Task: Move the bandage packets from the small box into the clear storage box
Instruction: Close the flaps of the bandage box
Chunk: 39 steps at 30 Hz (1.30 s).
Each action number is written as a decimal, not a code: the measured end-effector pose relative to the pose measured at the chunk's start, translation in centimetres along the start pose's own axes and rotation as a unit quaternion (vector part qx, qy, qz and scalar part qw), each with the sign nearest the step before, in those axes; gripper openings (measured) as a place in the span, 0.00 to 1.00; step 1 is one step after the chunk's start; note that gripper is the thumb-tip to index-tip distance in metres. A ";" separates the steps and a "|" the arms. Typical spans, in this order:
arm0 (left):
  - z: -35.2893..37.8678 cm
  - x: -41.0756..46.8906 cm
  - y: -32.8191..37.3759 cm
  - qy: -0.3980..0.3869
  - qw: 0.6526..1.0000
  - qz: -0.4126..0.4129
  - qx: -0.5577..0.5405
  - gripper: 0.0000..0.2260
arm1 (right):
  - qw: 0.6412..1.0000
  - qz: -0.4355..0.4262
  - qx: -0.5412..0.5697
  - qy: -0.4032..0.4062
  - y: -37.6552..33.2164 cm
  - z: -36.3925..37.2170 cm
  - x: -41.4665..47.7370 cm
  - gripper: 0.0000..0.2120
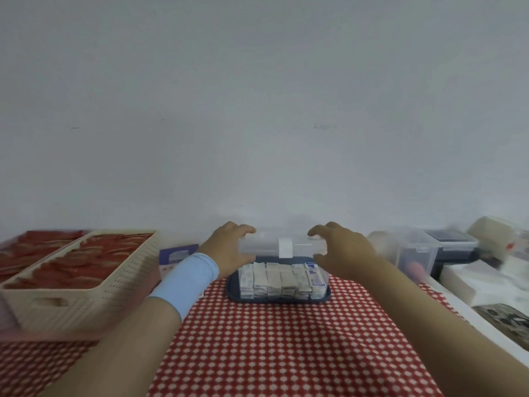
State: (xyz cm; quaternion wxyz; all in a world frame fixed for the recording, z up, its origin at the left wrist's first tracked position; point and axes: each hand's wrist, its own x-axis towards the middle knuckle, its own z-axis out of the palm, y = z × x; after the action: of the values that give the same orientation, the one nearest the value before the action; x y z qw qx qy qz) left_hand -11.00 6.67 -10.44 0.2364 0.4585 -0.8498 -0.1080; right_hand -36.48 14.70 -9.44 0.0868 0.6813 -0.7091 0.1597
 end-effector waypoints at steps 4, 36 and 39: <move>0.3 -0.7 0.0 -0.033 0.997 0.012 0.073 0.29 | 0.998 -0.021 -0.053 -0.021 -0.4 0.5 -1.1 0.24; -4.2 -4.4 -2.7 0.117 0.985 -0.097 0.078 0.18 | 0.992 -0.111 0.033 -0.055 -13.0 0.2 0.9 0.28; -5.5 -5.6 -5.4 0.104 0.978 -0.180 0.022 0.22 | 0.978 -0.127 0.145 -0.077 -17.3 0.8 1.8 0.25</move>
State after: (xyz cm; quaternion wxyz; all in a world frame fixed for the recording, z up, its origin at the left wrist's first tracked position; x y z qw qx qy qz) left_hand -1.75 8.52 -9.57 0.2900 0.6177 -0.7264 -0.0821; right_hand -19.34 12.37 -7.68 -0.0483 0.7812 -0.5910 0.1951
